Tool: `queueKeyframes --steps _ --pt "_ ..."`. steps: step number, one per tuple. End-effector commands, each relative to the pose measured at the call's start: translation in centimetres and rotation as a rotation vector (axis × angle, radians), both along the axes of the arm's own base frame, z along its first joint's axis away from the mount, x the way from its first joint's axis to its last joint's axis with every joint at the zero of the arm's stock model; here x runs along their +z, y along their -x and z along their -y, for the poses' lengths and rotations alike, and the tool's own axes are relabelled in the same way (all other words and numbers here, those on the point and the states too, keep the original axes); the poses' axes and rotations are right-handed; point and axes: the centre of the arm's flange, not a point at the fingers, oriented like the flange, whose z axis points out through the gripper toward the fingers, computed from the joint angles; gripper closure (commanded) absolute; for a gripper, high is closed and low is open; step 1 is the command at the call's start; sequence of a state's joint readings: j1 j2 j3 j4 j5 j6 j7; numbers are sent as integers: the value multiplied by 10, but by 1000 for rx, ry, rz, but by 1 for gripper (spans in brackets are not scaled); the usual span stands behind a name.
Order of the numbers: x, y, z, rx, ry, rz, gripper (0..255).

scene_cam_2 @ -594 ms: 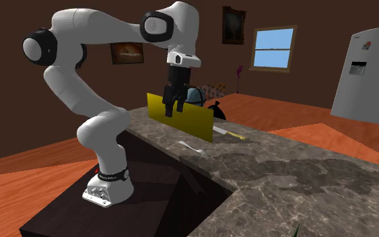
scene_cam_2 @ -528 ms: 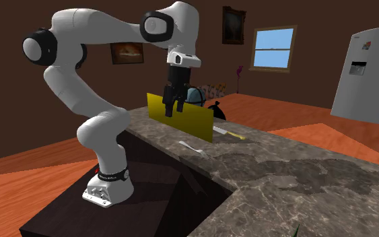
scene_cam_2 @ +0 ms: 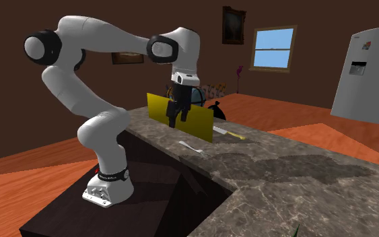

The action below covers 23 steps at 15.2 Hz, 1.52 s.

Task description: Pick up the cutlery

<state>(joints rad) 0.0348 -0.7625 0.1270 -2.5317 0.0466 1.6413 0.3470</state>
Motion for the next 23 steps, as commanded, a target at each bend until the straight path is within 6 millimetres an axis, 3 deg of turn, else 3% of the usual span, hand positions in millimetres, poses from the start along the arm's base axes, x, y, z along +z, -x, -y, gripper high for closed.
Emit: queueKeyframes --steps 1,17,23 --pt "-19 1 -18 -34 -12 1 0" --pt "-156 -14 -159 -275 -99 1 0" --pt "-187 -16 -165 -285 -103 1 0"
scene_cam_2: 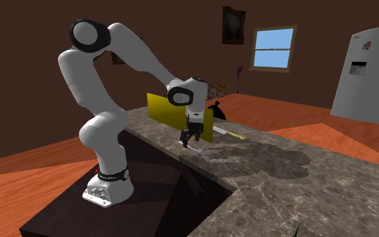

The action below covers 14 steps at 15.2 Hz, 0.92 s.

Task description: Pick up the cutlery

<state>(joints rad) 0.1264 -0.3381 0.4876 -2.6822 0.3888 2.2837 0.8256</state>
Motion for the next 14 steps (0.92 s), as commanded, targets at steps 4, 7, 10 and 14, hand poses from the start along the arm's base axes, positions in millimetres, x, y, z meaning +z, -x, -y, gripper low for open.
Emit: queueKeyframes --steps 4,7,10,14 --pt "-20 -1 -2 -1 -1 1 0" --pt "-21 -1 -2 -1 -1 1 255" --pt "-20 -1 -2 -1 -1 1 255" --pt "-20 -1 -2 -1 -1 1 255"
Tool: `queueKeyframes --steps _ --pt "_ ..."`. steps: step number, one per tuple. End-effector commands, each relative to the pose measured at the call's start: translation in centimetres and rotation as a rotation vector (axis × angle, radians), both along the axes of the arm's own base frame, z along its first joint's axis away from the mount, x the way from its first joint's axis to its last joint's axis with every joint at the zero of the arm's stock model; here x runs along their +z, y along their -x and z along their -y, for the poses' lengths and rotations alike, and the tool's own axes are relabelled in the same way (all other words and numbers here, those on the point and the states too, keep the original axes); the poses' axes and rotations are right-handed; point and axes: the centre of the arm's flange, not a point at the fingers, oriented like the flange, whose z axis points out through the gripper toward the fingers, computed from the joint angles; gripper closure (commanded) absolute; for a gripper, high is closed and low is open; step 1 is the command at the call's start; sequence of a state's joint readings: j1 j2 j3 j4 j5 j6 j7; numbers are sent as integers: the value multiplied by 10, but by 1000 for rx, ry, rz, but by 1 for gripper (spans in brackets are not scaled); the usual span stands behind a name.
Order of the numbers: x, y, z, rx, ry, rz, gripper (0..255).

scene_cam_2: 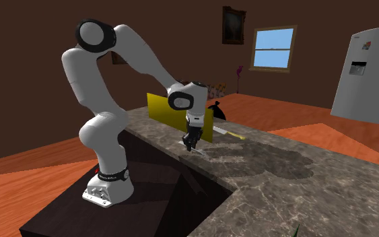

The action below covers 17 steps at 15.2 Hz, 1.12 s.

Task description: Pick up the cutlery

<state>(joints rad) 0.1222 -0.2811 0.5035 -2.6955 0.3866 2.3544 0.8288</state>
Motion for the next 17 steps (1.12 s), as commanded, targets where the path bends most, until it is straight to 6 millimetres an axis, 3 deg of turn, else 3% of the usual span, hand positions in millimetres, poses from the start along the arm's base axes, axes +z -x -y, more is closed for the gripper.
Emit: queueKeyframes --steps 1,15,17 --pt "6 0 0 0 0 0 255" --pt "80 0 0 0 0 0 255" --pt "81 0 0 0 0 0 255"
